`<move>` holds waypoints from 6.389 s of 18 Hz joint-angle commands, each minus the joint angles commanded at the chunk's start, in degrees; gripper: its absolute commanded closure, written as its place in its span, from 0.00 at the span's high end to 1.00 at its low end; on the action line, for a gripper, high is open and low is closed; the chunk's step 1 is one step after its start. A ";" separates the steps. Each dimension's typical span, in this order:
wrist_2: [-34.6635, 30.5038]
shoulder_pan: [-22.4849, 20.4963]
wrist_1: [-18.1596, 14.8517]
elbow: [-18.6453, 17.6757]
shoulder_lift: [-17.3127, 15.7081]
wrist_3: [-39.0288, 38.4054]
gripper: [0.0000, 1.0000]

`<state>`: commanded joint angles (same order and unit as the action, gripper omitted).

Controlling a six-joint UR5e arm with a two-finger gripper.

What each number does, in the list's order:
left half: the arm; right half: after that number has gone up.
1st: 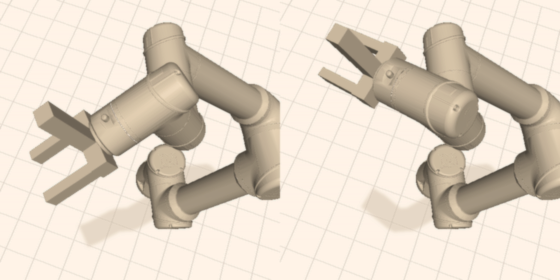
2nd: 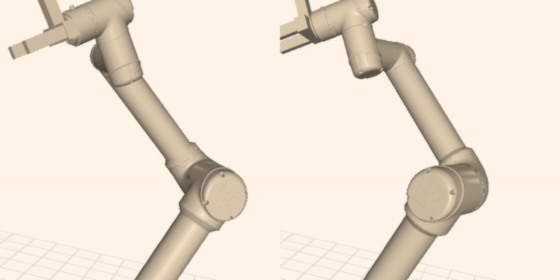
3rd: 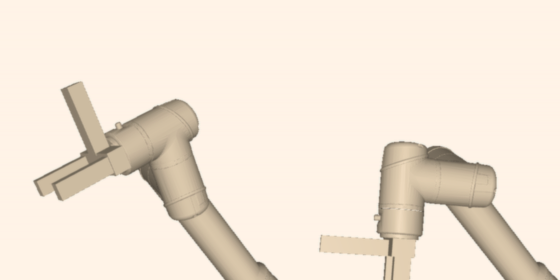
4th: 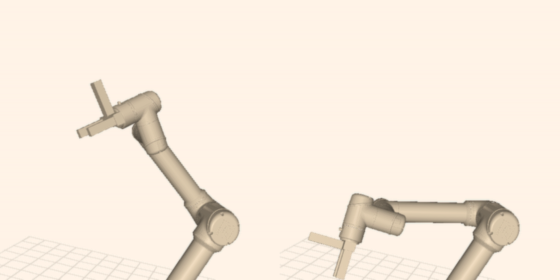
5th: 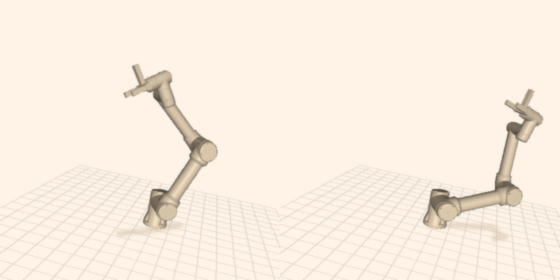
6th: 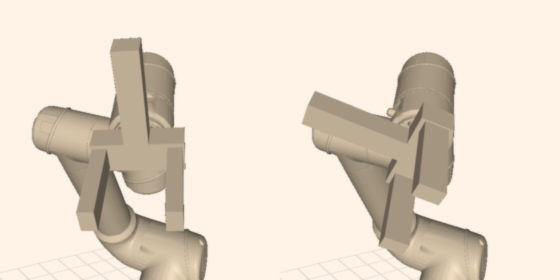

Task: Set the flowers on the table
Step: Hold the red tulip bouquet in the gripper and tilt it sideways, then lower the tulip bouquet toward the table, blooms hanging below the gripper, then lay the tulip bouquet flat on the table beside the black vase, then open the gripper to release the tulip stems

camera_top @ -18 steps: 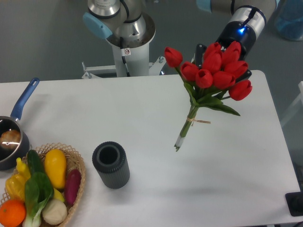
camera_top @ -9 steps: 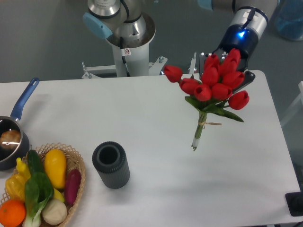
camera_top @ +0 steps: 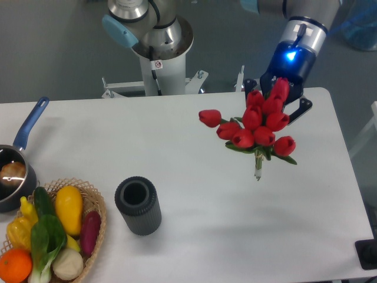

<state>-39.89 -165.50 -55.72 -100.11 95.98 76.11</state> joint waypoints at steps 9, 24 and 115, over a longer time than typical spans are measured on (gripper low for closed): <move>-10.65 3.08 -0.79 0.09 0.44 0.79 0.33; -23.91 6.94 -4.92 -1.14 0.79 1.06 0.34; -61.89 18.99 -4.75 1.40 15.30 17.93 1.00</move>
<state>-101.78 -146.51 -60.47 -98.70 111.27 94.04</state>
